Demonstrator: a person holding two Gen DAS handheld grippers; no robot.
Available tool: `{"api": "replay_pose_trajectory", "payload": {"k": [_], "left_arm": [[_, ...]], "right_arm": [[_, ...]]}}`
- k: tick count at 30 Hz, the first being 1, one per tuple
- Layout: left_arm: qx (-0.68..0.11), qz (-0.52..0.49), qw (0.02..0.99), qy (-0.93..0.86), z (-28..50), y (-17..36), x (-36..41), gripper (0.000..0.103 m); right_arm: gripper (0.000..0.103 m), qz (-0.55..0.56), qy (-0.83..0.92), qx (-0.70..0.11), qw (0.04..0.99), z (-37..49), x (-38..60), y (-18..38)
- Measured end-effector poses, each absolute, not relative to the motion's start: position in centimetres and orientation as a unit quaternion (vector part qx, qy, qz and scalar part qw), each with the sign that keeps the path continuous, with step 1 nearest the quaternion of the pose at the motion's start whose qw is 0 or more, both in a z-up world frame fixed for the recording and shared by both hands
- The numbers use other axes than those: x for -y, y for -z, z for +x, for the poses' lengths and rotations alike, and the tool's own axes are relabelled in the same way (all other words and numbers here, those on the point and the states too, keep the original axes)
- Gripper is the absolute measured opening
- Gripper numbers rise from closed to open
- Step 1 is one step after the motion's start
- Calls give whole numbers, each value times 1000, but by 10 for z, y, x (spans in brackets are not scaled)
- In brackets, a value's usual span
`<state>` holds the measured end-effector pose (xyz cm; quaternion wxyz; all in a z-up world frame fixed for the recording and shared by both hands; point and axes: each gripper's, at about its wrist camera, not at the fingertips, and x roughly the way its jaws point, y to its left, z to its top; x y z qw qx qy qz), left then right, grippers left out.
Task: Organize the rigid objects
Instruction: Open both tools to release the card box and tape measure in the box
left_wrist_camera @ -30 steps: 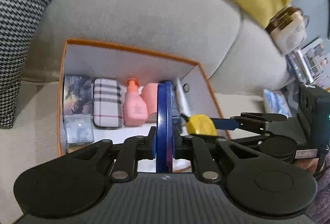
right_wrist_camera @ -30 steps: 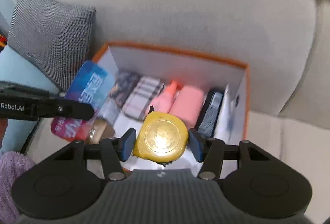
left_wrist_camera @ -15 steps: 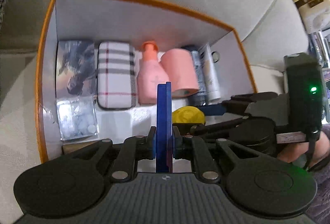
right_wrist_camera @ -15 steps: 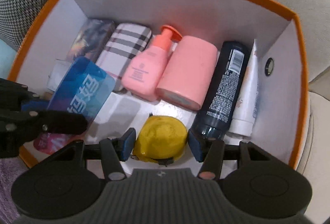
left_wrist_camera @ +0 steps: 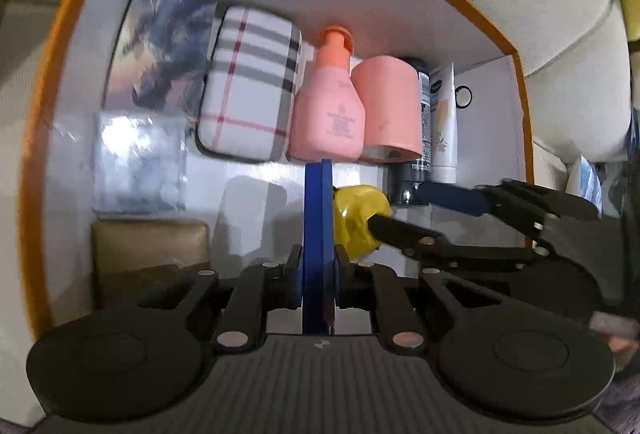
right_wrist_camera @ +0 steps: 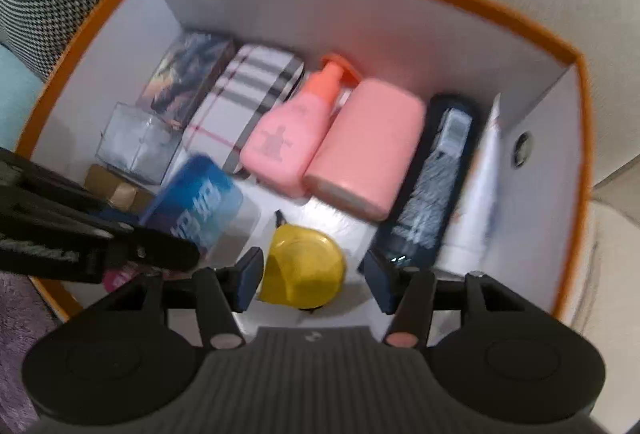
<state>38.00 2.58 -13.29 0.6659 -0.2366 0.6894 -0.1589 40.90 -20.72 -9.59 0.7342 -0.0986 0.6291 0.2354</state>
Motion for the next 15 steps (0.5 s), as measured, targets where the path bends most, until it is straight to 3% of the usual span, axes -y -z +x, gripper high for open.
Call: {"api": "replay_pose_trajectory", "payload": {"k": [15], "left_arm": [[-716,-242,648,93,379,156,-13,18]], "right_arm": [[58,-123,-238,-590,762,391,227,86]]}}
